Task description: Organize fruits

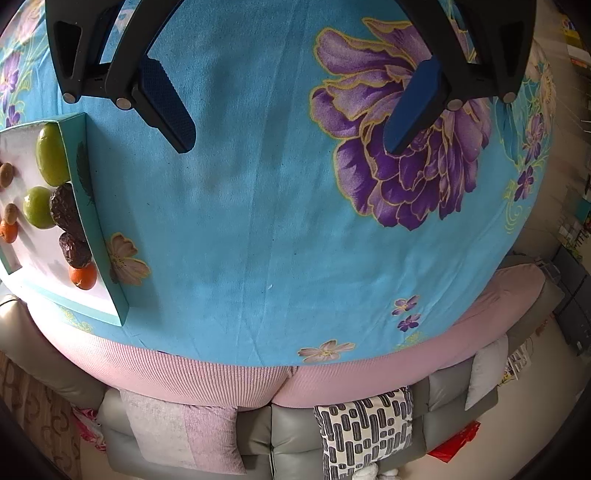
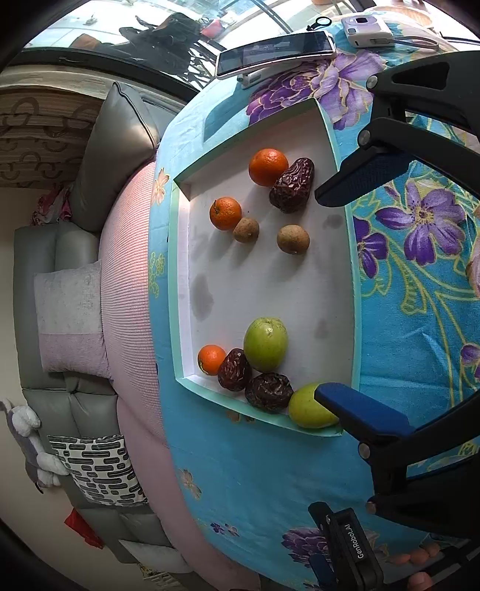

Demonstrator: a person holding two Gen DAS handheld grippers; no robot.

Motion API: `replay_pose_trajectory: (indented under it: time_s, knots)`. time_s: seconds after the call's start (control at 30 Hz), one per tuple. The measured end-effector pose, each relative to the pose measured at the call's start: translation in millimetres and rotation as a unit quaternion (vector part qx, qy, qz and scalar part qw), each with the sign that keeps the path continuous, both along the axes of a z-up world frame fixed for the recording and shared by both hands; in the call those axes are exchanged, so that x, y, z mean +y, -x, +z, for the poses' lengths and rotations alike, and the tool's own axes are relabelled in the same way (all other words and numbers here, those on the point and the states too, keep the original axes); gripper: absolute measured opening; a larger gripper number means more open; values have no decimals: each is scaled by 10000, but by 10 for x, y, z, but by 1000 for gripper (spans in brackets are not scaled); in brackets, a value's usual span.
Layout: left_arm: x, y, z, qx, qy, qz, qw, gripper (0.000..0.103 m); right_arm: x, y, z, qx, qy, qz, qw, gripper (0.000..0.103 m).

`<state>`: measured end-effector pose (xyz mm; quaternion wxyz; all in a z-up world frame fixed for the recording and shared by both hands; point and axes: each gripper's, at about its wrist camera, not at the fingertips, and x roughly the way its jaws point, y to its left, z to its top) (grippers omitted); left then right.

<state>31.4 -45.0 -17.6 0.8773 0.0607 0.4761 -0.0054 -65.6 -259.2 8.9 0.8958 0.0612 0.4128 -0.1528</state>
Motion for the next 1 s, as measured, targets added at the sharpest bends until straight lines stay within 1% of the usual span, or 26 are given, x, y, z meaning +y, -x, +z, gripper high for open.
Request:
replay_pose_trajectory:
  time_s: [0.1,0.3,0.53,1.0]
  knots:
    - [30,4,28,-77,114,15,9999,103,39,-5,5,-12,39,71,10000,96]
    - [8,23,27,-106,70,-90,9999,103,46,-5,0,12,36,90,10000,96]
    - [-18,64,62,-272,18,-221,9994,103,20,1,-34,78,24,50,10000,96]
    - [-87,85,114,-270,178,-450,9985,103,48,-22,-43,106,10,178,9998,96]
